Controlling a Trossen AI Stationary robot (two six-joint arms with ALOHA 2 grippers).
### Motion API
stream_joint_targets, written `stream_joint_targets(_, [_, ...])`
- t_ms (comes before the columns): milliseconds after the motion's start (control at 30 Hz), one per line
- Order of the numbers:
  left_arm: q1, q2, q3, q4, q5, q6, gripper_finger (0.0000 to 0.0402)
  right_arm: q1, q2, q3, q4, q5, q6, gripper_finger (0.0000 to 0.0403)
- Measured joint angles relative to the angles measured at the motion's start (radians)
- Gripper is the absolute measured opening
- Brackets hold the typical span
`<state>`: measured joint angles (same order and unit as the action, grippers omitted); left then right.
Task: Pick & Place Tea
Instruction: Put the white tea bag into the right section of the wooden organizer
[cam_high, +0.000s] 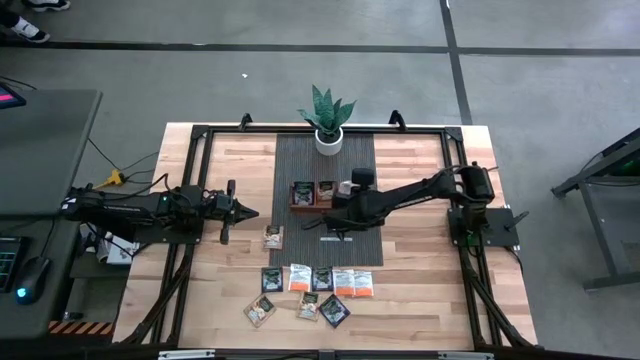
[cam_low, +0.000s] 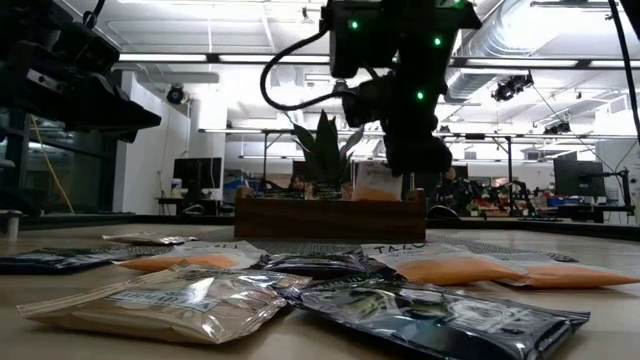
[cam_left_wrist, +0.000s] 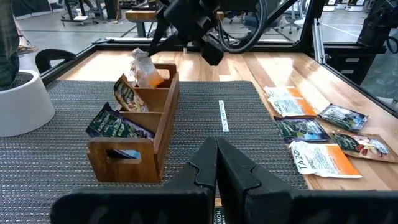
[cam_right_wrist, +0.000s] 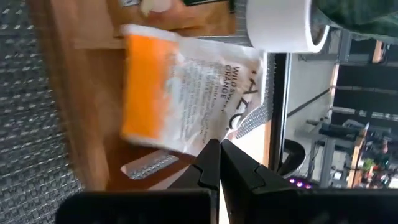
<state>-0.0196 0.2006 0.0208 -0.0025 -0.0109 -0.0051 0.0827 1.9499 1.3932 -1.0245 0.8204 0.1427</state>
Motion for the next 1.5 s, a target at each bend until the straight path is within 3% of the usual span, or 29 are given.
stream_joint_targets(433, [0.000,0.000,0.000,0.000,0.000,0.000,0.0001,-0.006,0.000,-0.028,0.039,0.015,-0.138,0.0000])
stream_joint_targets(767, [0.000,0.000,0.000,0.000,0.000,0.000,0.0001,-0.010,0.000,-0.028,0.041,0.015,-0.147,0.0004])
stream_joint_targets(933, [0.000,0.000,0.000,0.000,0.000,0.000,0.0001,-0.010,0.000,-0.028,0.040,0.015,-0.176,0.0034])
stream_joint_targets(1233, [0.000,0.000,0.000,0.000,0.000,0.000,0.0001,-0.010,0.000,-0.028,0.047,0.059,-0.168,0.0124])
stream_joint_targets(1500, [0.000,0.000,0.000,0.000,0.000,0.000,0.0001,0.022,-0.017,-0.009,0.090,0.172,-0.166,0.0147])
